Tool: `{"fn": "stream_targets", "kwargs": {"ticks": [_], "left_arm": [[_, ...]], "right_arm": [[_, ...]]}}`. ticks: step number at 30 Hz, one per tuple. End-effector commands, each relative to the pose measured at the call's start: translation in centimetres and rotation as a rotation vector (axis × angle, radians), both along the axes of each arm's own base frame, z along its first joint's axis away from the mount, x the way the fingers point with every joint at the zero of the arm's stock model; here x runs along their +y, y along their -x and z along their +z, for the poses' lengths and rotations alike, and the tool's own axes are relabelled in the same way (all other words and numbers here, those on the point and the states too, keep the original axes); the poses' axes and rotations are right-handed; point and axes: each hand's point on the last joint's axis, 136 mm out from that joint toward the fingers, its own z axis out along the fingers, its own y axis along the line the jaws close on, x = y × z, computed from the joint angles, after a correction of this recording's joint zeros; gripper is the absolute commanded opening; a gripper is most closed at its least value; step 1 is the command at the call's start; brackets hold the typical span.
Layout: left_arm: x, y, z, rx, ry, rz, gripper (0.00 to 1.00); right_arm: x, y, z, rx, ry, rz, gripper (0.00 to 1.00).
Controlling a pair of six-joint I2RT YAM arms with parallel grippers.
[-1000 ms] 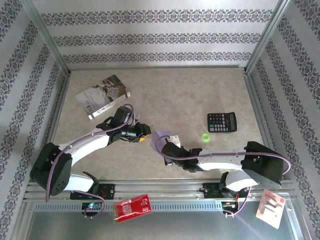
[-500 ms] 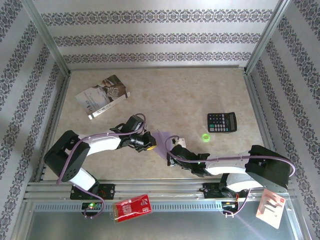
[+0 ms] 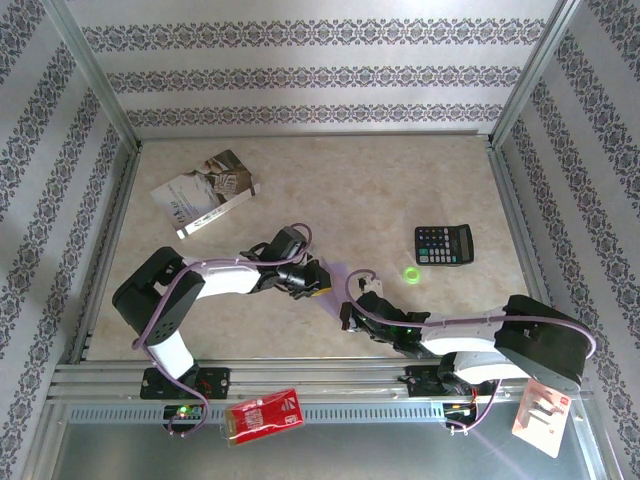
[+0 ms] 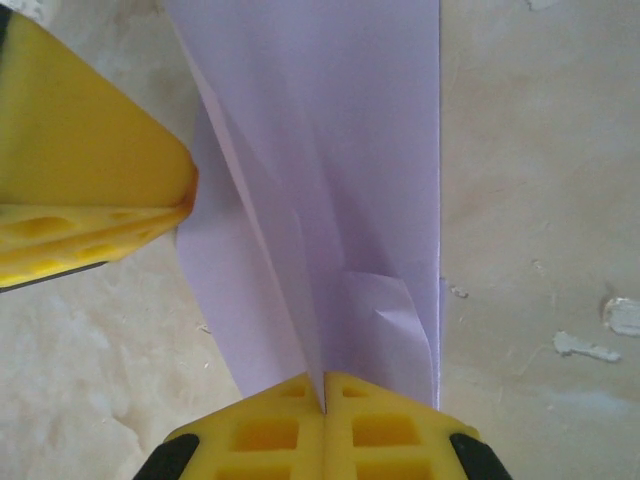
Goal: Fold a paper plane with a square sheet of paper (pick it up from the middle)
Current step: Fourth fold the wing at the center of the table.
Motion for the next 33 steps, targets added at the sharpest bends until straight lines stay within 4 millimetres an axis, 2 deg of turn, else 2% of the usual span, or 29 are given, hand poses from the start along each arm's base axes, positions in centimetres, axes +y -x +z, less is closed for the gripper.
{"fn": "stream_targets", "kwargs": {"ticks": [1, 11, 33], "left_arm": [[-1.2, -0.4, 1.0, -0.028, 0.032, -0.024, 0.13], [-2.3, -0.1, 1.5, -0.031, 0.045, -0.060, 0.13], [-3.4, 0.2, 0.7, -0.019, 0.030, -0.128, 0.20]], "right_arm": [[0.0, -0.2, 0.9, -0.001, -0.066, -0.020, 0.03], [-0.8, -0.3, 0.8, 0.046, -0.112, -0.023, 0.02], [-0.7, -0.7, -0.5, 0.161, -0.179, 0.003, 0.00]]}}
